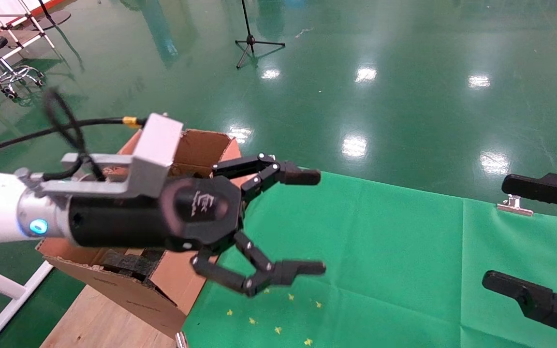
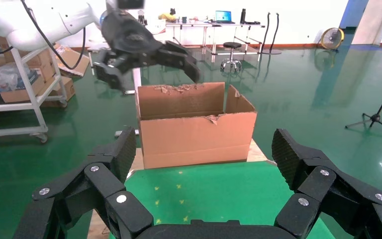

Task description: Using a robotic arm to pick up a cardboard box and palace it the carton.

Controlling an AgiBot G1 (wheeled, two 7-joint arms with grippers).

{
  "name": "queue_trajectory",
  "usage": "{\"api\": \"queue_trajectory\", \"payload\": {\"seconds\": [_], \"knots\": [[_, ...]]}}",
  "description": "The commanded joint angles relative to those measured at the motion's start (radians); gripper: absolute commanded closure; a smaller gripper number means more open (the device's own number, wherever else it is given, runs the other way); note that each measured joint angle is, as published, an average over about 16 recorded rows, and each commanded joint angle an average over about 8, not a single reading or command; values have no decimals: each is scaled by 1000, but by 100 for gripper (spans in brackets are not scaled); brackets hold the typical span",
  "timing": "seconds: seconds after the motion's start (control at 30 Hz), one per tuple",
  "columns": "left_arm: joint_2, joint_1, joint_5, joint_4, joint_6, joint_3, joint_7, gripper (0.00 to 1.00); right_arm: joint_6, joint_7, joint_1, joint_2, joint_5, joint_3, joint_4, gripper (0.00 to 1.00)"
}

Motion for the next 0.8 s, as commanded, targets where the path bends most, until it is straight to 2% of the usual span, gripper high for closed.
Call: {"api": "queue_trajectory", "payload": {"seconds": [0.03,0.27,0.8], "knots": [[5,22,-16,-17,16,-28,9,0,0,0,0,0,0,0,0,0],[12,59,-43,-46,42,-73,21,0,0,0,0,0,0,0,0,0],[9,44,-33,-33,31,-54,17,0,0,0,0,0,0,0,0,0]]}}
